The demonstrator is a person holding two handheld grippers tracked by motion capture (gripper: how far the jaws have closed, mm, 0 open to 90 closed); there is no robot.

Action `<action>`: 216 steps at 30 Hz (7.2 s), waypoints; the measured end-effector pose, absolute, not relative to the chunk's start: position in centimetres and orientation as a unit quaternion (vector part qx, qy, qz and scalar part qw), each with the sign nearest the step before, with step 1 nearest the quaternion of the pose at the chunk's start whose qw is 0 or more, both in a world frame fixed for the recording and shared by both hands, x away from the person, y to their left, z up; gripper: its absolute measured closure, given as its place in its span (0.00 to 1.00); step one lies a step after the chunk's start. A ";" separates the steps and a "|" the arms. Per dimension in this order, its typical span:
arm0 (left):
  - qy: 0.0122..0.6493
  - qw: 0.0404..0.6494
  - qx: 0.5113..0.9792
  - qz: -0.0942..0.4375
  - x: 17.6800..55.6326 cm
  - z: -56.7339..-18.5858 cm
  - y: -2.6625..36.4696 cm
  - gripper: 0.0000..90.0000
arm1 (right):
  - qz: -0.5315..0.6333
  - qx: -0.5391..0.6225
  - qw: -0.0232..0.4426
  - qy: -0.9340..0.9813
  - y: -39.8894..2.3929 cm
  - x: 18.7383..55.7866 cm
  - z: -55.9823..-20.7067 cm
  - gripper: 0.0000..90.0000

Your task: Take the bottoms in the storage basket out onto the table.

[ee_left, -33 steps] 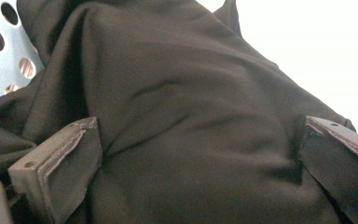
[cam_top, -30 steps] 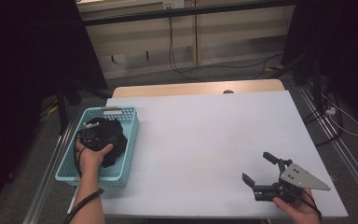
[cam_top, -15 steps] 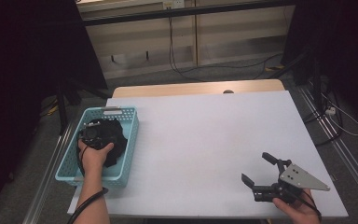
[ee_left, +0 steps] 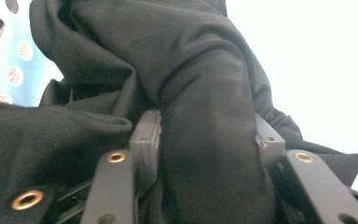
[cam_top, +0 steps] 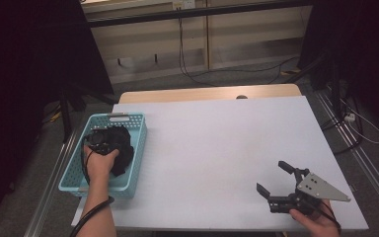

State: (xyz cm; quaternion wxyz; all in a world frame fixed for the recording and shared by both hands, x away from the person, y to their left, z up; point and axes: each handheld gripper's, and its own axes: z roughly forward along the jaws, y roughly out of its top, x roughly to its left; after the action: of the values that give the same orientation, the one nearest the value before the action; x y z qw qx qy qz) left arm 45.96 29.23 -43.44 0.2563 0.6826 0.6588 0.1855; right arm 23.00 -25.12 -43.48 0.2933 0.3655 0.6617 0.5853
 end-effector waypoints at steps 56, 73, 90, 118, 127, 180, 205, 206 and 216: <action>0.606 0.411 0.644 0.221 45.7 -28.2 28.5 0.83 | 0.587 0.364 0.290 0.662 -24.9 23.1 -43.5 0.01; 0.592 0.303 0.716 0.212 45.0 -40.5 30.5 0.55 | 0.585 0.361 0.287 0.667 -24.6 23.1 -43.6 0.01; 0.613 0.263 0.723 0.178 44.6 -44.9 30.7 0.00 | 0.587 0.358 0.284 0.668 -24.6 23.0 -43.6 0.01; 0.607 0.231 0.742 0.165 44.7 -43.3 28.8 0.65 | 0.588 0.354 0.283 0.671 -24.2 23.1 -43.5 0.01; 0.624 0.218 0.734 0.156 45.1 -42.8 28.5 0.77 | 0.588 0.355 0.285 0.669 -24.5 23.2 -43.5 0.01; 0.347 0.469 0.805 0.106 40.6 -36.2 10.2 0.80 | 0.579 0.358 0.289 0.673 -24.5 23.3 -43.7 0.01; 0.349 0.438 0.820 0.121 39.2 -40.2 8.8 0.21 | 0.569 0.362 0.293 0.678 -24.5 23.7 -43.9 0.01; 0.344 0.430 0.825 0.125 39.2 -40.0 8.9 0.21 | 0.569 0.362 0.293 0.678 -24.5 23.7 -43.9 0.01; 0.348 0.431 0.822 0.134 39.0 -39.2 10.0 0.15 | 0.551 0.378 0.303 0.680 -24.7 24.9 -43.3 0.01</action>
State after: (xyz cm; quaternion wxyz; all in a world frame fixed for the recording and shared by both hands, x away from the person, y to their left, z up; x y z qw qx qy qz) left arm 38.97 10.01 -39.23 0.4313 0.8216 0.3478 0.1342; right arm 24.89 -24.67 -43.26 0.3032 0.3775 0.6796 0.5511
